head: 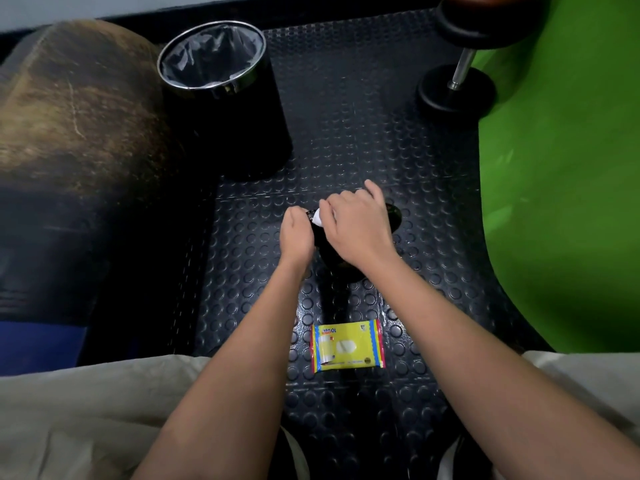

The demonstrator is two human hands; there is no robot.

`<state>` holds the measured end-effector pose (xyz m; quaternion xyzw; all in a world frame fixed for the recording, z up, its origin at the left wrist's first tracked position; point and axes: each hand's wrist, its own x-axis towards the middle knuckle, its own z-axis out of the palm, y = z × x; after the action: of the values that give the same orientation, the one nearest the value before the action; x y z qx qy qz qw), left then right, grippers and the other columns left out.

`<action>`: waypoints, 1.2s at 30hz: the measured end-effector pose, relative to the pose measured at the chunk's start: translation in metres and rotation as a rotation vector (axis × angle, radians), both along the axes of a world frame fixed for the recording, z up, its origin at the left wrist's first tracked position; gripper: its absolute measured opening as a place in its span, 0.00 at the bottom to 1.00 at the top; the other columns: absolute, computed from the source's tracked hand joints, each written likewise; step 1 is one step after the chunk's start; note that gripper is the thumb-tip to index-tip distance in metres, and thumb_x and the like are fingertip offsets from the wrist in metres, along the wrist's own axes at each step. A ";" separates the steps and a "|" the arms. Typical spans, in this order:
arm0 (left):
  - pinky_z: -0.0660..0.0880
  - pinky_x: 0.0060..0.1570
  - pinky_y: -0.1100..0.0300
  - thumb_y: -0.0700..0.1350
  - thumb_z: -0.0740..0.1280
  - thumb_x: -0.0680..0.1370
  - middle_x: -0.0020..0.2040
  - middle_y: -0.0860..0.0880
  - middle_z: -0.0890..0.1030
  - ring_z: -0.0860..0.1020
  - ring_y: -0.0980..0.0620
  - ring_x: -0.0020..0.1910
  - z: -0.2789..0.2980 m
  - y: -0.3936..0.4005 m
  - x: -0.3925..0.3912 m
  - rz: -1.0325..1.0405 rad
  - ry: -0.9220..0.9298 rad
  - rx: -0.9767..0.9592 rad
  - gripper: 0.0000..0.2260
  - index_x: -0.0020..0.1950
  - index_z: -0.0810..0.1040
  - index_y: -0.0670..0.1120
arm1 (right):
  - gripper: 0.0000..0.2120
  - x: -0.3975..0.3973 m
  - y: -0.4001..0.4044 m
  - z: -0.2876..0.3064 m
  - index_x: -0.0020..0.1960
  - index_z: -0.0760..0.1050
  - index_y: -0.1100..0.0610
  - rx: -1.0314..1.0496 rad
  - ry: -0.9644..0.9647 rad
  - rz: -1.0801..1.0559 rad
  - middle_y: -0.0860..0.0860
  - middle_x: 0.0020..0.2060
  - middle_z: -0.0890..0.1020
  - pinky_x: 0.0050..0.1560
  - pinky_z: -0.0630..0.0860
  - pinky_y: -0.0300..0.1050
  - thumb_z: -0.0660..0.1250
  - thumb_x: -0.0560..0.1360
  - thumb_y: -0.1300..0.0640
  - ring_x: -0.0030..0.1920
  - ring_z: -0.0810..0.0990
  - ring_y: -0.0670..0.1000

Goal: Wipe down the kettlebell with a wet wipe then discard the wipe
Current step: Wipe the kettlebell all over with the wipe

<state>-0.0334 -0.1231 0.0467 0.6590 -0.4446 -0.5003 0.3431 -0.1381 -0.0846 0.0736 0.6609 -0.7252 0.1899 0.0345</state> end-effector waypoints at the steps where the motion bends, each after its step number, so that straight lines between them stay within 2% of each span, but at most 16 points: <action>1: 0.70 0.48 0.53 0.45 0.52 0.81 0.45 0.50 0.75 0.71 0.51 0.45 0.001 0.001 0.000 -0.007 -0.002 -0.004 0.11 0.47 0.73 0.47 | 0.23 -0.003 0.003 -0.004 0.46 0.81 0.52 -0.023 -0.019 0.026 0.48 0.41 0.83 0.75 0.57 0.53 0.49 0.83 0.48 0.46 0.79 0.53; 5: 0.70 0.48 0.54 0.45 0.51 0.81 0.45 0.50 0.74 0.70 0.51 0.45 0.003 0.003 -0.001 -0.029 -0.007 -0.021 0.11 0.45 0.72 0.48 | 0.16 -0.020 0.017 -0.015 0.54 0.79 0.48 -0.101 -0.151 0.060 0.44 0.47 0.80 0.75 0.53 0.50 0.52 0.84 0.49 0.52 0.76 0.49; 7: 0.69 0.47 0.53 0.46 0.50 0.80 0.43 0.50 0.72 0.69 0.51 0.43 0.005 0.005 -0.002 -0.052 -0.016 -0.030 0.11 0.43 0.70 0.48 | 0.14 -0.029 0.022 -0.020 0.52 0.78 0.48 -0.135 -0.244 -0.005 0.43 0.46 0.79 0.74 0.55 0.50 0.53 0.84 0.50 0.51 0.75 0.47; 11: 0.68 0.45 0.54 0.46 0.49 0.80 0.44 0.49 0.71 0.67 0.51 0.43 0.007 0.006 -0.004 -0.063 -0.031 -0.027 0.10 0.45 0.69 0.47 | 0.19 -0.045 0.023 -0.024 0.43 0.76 0.54 -0.119 -0.502 -0.174 0.45 0.39 0.75 0.69 0.63 0.54 0.50 0.84 0.51 0.44 0.72 0.47; 12: 0.67 0.44 0.55 0.45 0.49 0.81 0.44 0.49 0.71 0.67 0.51 0.43 0.007 0.006 -0.004 -0.062 -0.031 -0.020 0.11 0.47 0.69 0.46 | 0.19 -0.047 0.023 -0.024 0.42 0.75 0.56 -0.104 -0.618 -0.225 0.46 0.37 0.75 0.65 0.67 0.55 0.50 0.83 0.51 0.42 0.72 0.47; 14: 0.67 0.43 0.57 0.45 0.49 0.81 0.46 0.49 0.71 0.67 0.51 0.44 0.008 0.006 -0.003 -0.064 -0.028 -0.015 0.11 0.49 0.70 0.46 | 0.19 -0.046 0.025 -0.017 0.43 0.74 0.61 -0.043 -0.894 -0.341 0.50 0.36 0.75 0.48 0.73 0.50 0.53 0.83 0.51 0.39 0.71 0.47; 16: 0.67 0.44 0.58 0.45 0.49 0.82 0.47 0.48 0.71 0.68 0.51 0.45 0.007 0.006 -0.001 -0.065 -0.025 -0.018 0.11 0.50 0.69 0.47 | 0.18 -0.046 0.023 -0.010 0.41 0.72 0.60 0.052 -1.099 -0.450 0.49 0.35 0.72 0.35 0.66 0.46 0.54 0.83 0.50 0.36 0.69 0.48; 18: 0.67 0.45 0.55 0.46 0.48 0.82 0.46 0.48 0.70 0.67 0.51 0.45 0.006 0.004 0.000 -0.058 -0.016 -0.013 0.10 0.48 0.68 0.47 | 0.16 -0.052 0.012 -0.004 0.37 0.68 0.57 0.155 -1.147 -0.522 0.49 0.34 0.71 0.34 0.62 0.46 0.54 0.82 0.53 0.37 0.68 0.50; 20: 0.66 0.46 0.54 0.46 0.48 0.81 0.44 0.49 0.68 0.65 0.51 0.43 0.006 0.003 0.000 -0.051 -0.010 -0.002 0.09 0.45 0.65 0.47 | 0.16 -0.058 0.003 0.004 0.37 0.70 0.58 0.287 -0.974 -0.504 0.52 0.38 0.75 0.35 0.63 0.47 0.52 0.81 0.57 0.41 0.70 0.54; 22: 0.66 0.45 0.55 0.46 0.48 0.81 0.43 0.49 0.66 0.64 0.52 0.43 0.007 0.002 0.000 -0.039 0.003 0.013 0.09 0.44 0.64 0.48 | 0.17 -0.057 -0.005 0.008 0.46 0.76 0.61 0.345 -0.699 -0.435 0.57 0.47 0.79 0.46 0.70 0.49 0.49 0.82 0.61 0.46 0.75 0.58; 23: 0.66 0.45 0.55 0.46 0.48 0.81 0.43 0.49 0.67 0.65 0.52 0.43 0.007 0.002 0.000 -0.031 0.009 0.015 0.09 0.44 0.64 0.47 | 0.19 -0.054 -0.007 0.008 0.48 0.77 0.61 0.319 -0.610 -0.415 0.57 0.46 0.80 0.55 0.70 0.51 0.47 0.82 0.60 0.45 0.76 0.58; 25: 0.66 0.45 0.55 0.46 0.49 0.81 0.43 0.49 0.68 0.65 0.52 0.43 0.006 0.001 0.001 -0.018 0.011 0.008 0.09 0.44 0.65 0.47 | 0.24 -0.040 -0.011 0.016 0.42 0.77 0.58 0.310 -0.430 -0.359 0.55 0.40 0.81 0.64 0.67 0.53 0.45 0.82 0.55 0.39 0.75 0.53; 29: 0.67 0.46 0.53 0.47 0.50 0.79 0.40 0.51 0.69 0.66 0.50 0.43 0.002 0.002 0.000 -0.005 0.005 -0.012 0.10 0.39 0.65 0.49 | 0.23 -0.003 -0.016 0.023 0.39 0.79 0.56 0.274 -0.031 -0.132 0.56 0.38 0.84 0.62 0.66 0.54 0.48 0.81 0.56 0.41 0.80 0.57; 32: 0.68 0.44 0.53 0.47 0.52 0.79 0.40 0.52 0.71 0.67 0.51 0.42 0.001 0.004 0.001 -0.012 0.011 -0.014 0.11 0.38 0.67 0.49 | 0.20 0.016 -0.011 0.019 0.39 0.78 0.55 0.210 0.092 -0.034 0.54 0.39 0.84 0.61 0.65 0.56 0.50 0.81 0.56 0.42 0.80 0.58; 36: 0.68 0.44 0.55 0.45 0.54 0.81 0.42 0.50 0.73 0.68 0.52 0.43 0.002 0.005 0.003 -0.038 0.001 -0.042 0.11 0.40 0.69 0.47 | 0.22 0.010 -0.002 -0.002 0.44 0.81 0.55 -0.010 0.035 0.000 0.51 0.40 0.83 0.68 0.64 0.54 0.50 0.83 0.50 0.43 0.79 0.56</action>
<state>-0.0309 -0.1185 0.0483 0.6428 -0.4672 -0.4978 0.3475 -0.1280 -0.0863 0.0713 0.6641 -0.7234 0.1819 0.0506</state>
